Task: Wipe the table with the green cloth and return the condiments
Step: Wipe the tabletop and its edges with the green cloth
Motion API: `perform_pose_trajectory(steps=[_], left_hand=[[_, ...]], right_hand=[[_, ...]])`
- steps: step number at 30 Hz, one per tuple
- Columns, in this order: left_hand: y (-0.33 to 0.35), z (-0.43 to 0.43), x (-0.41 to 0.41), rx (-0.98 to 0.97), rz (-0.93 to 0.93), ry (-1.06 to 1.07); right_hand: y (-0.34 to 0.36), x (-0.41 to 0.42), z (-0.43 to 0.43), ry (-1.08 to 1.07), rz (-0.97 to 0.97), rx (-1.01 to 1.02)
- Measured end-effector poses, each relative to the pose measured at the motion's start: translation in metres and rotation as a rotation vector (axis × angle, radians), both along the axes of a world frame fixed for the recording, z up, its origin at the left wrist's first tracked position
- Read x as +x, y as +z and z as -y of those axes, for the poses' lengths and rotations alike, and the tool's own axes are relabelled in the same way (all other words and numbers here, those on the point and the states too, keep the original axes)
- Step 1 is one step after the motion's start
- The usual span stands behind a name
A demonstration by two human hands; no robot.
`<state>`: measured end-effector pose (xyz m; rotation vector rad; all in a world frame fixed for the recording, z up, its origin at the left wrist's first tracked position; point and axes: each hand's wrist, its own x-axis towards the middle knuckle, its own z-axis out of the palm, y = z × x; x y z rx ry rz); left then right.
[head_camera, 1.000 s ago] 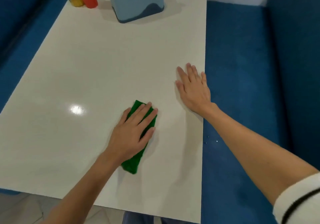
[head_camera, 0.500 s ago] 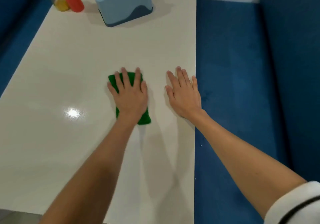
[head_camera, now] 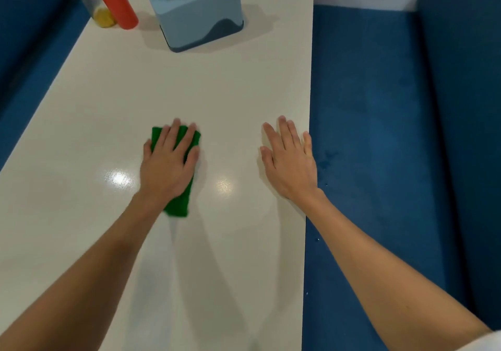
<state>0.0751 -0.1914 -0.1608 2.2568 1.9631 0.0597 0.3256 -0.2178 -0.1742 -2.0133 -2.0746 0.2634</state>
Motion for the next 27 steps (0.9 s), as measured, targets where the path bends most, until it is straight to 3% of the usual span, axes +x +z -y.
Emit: perform_pose_trajectory(steps=[4,9,13,16,21,25,27], left_hand=[[-0.002,-0.053,0.065,-0.016,0.012,0.115],[-0.006,-0.011,0.116,0.03,0.042,-0.051],[-0.001,0.068,0.084,-0.007,0.06,-0.33],[0.004,0.084,0.036,-0.031,0.052,-0.398],[0.002,0.027,0.02,-0.011,0.026,-0.221],[-0.007,-0.015,0.081,0.015,0.007,0.065],[-0.008,-0.013,0.112,0.013,0.037,0.081]], right_hand=[[0.0,0.002,0.0,0.003,-0.035,0.005],[0.002,0.009,-0.001,-0.013,-0.246,0.03],[0.003,0.016,-0.009,0.012,-0.309,0.035],[0.001,0.02,-0.012,0.051,-0.245,0.04],[-0.006,0.016,-0.008,0.026,-0.141,0.081],[-0.005,0.016,-0.01,0.004,-0.183,0.072],[-0.005,0.015,-0.01,0.006,-0.194,0.081]])
